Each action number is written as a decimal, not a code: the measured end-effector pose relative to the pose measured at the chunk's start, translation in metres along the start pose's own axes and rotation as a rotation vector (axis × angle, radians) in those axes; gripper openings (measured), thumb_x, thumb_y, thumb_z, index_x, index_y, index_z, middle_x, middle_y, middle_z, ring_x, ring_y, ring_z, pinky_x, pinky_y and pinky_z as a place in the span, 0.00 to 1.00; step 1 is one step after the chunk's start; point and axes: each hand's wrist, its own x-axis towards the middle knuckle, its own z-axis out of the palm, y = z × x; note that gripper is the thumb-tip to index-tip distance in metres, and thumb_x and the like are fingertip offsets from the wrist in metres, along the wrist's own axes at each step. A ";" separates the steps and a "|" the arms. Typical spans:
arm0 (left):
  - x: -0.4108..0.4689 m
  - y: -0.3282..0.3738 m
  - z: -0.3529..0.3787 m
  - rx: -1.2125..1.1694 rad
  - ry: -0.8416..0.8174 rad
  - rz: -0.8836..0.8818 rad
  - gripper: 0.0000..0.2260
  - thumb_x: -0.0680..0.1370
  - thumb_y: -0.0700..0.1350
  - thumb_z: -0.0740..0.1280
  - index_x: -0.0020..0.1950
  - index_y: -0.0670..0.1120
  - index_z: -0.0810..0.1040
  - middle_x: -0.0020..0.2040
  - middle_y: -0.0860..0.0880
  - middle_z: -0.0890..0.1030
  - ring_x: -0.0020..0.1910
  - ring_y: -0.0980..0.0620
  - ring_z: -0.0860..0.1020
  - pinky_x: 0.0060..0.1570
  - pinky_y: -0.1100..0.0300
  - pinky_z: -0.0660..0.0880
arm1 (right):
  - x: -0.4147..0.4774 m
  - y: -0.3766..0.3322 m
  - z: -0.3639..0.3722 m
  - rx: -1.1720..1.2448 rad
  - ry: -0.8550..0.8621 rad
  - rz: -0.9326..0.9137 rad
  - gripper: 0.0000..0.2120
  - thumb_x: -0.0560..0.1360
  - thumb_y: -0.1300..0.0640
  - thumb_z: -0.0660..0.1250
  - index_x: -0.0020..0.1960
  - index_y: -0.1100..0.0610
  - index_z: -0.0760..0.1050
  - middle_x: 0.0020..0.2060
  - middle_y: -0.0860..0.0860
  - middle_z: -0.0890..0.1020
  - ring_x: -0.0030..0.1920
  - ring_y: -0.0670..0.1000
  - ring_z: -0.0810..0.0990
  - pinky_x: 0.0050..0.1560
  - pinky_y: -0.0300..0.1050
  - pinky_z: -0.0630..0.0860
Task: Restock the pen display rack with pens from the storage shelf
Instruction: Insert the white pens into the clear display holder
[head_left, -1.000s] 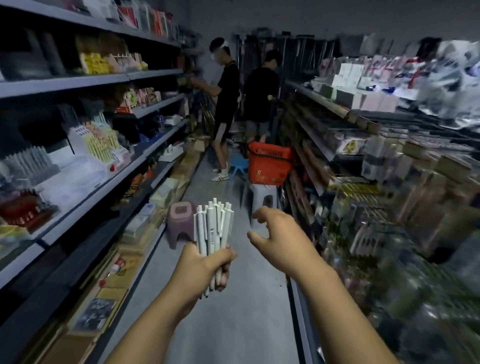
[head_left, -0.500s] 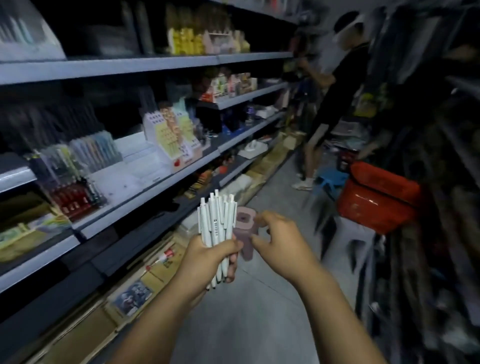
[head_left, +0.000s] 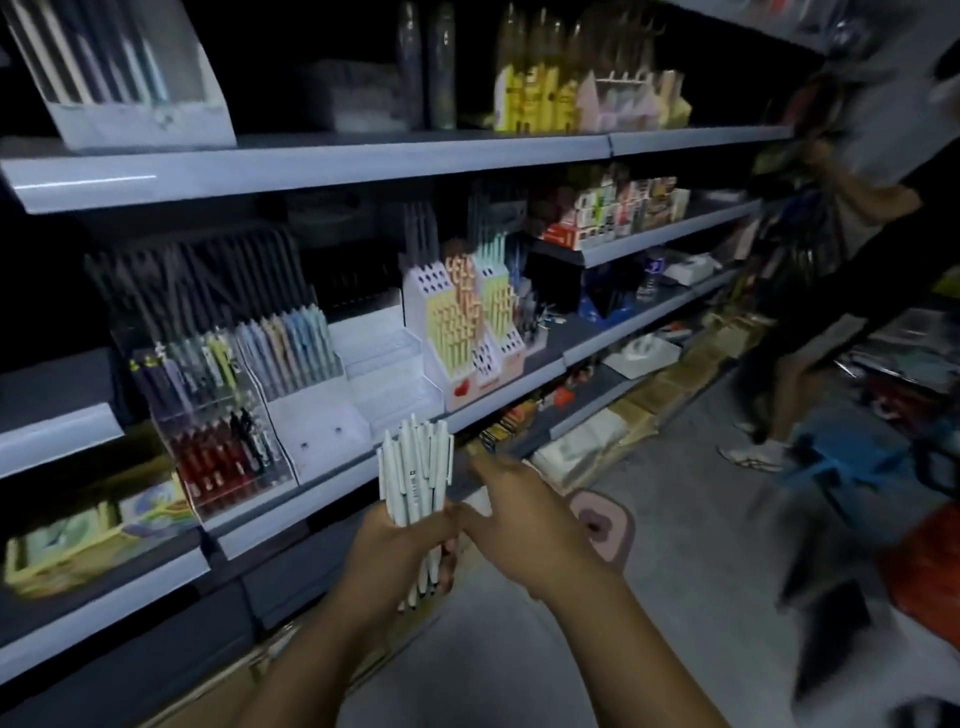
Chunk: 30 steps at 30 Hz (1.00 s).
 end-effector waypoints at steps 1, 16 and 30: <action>0.014 0.003 -0.004 -0.014 0.035 0.003 0.11 0.70 0.47 0.77 0.34 0.42 0.81 0.28 0.37 0.76 0.24 0.46 0.70 0.33 0.48 0.66 | 0.017 0.006 0.002 0.005 -0.015 -0.008 0.21 0.77 0.46 0.65 0.70 0.46 0.70 0.61 0.49 0.77 0.58 0.52 0.78 0.54 0.54 0.80; 0.197 -0.011 -0.023 -0.238 0.426 -0.041 0.10 0.72 0.44 0.76 0.40 0.39 0.79 0.33 0.37 0.75 0.28 0.46 0.72 0.32 0.55 0.69 | 0.255 0.095 0.006 0.414 -0.275 -0.198 0.09 0.78 0.52 0.71 0.57 0.47 0.79 0.51 0.40 0.82 0.52 0.40 0.80 0.53 0.38 0.78; 0.288 -0.016 -0.061 -0.258 0.602 -0.061 0.15 0.76 0.44 0.76 0.42 0.32 0.80 0.30 0.34 0.76 0.27 0.43 0.74 0.33 0.53 0.71 | 0.380 0.062 0.061 0.799 -0.578 -0.152 0.06 0.78 0.55 0.73 0.47 0.58 0.82 0.38 0.54 0.84 0.33 0.49 0.81 0.34 0.46 0.77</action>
